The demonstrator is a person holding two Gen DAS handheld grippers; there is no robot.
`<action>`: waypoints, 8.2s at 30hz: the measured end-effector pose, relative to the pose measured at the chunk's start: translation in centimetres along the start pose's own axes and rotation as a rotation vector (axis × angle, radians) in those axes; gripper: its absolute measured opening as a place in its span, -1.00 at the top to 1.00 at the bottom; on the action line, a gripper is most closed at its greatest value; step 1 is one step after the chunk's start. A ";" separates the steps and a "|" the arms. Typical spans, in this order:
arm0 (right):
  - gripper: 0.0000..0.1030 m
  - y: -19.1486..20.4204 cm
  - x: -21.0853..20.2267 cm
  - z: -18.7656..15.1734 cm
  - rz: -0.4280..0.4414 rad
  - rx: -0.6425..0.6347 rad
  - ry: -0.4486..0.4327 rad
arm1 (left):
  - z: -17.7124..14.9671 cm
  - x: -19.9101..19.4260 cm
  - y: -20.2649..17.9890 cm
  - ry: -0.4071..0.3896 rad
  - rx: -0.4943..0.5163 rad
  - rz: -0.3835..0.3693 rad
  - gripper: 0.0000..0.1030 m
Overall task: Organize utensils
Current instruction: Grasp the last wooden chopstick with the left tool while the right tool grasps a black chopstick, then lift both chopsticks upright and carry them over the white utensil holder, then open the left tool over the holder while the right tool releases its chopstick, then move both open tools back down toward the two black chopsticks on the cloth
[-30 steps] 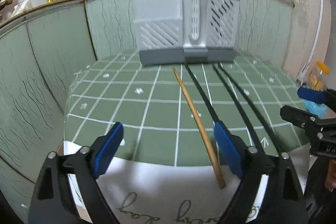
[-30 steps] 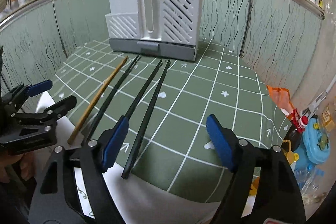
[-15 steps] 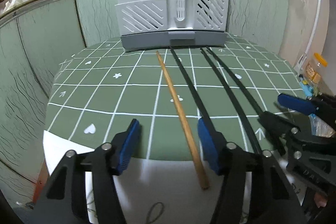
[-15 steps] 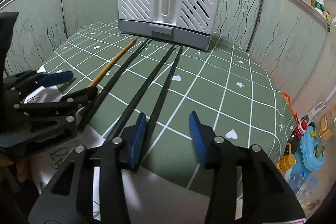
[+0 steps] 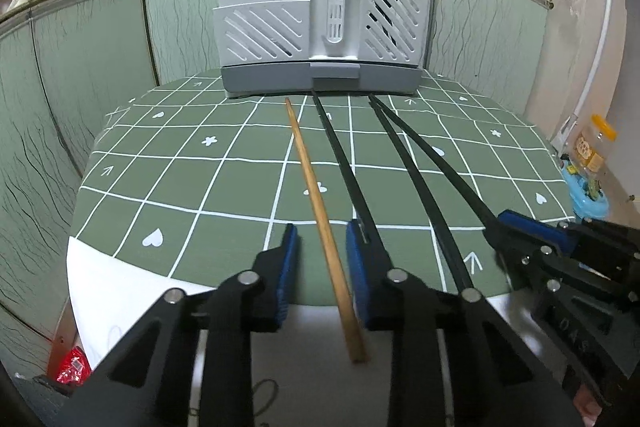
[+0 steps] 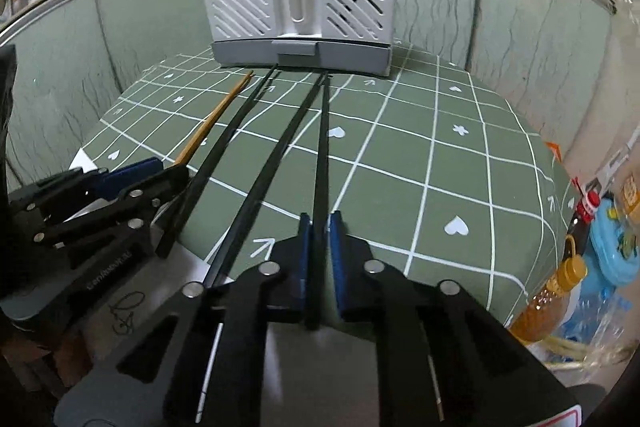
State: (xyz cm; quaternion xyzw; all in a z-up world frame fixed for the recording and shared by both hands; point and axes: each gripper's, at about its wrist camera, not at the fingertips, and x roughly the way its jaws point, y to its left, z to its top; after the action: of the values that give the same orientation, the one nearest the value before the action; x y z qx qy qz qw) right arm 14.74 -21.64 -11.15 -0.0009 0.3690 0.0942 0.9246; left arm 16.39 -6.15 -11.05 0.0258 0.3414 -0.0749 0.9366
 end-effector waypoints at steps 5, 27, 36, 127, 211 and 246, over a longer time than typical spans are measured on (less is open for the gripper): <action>0.88 -0.1 -0.1 0.0 -0.002 0.019 0.005 | -0.1 -0.2 -0.4 -0.001 0.013 -0.002 0.77; 0.88 -1.4 -1.0 0.0 0.040 0.063 0.000 | 0.4 -2.1 2.2 0.016 -0.047 -0.027 0.85; 0.88 -2.4 -3.1 1.1 0.055 0.079 -0.034 | 1.8 -4.7 3.5 -0.020 -0.051 -0.058 0.85; 0.88 -7.6 -17.2 26.4 0.156 -0.001 -0.358 | 27.6 -11.8 2.1 -0.211 0.101 -0.323 0.85; -0.84 -6.4 -14.6 18.5 0.066 -0.048 -0.277 | 19.6 -13.5 3.5 -0.266 0.094 -0.158 -0.93; -0.84 -3.1 -13.9 10.6 -0.007 -0.080 -0.249 | 10.7 -13.1 5.8 -0.231 -0.008 0.001 -0.93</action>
State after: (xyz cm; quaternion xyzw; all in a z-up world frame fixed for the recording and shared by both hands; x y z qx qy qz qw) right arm 12.60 -26.31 5.85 -0.0272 0.2475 0.1051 0.9628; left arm 14.18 0.09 5.53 0.0134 0.2316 -0.0753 0.9698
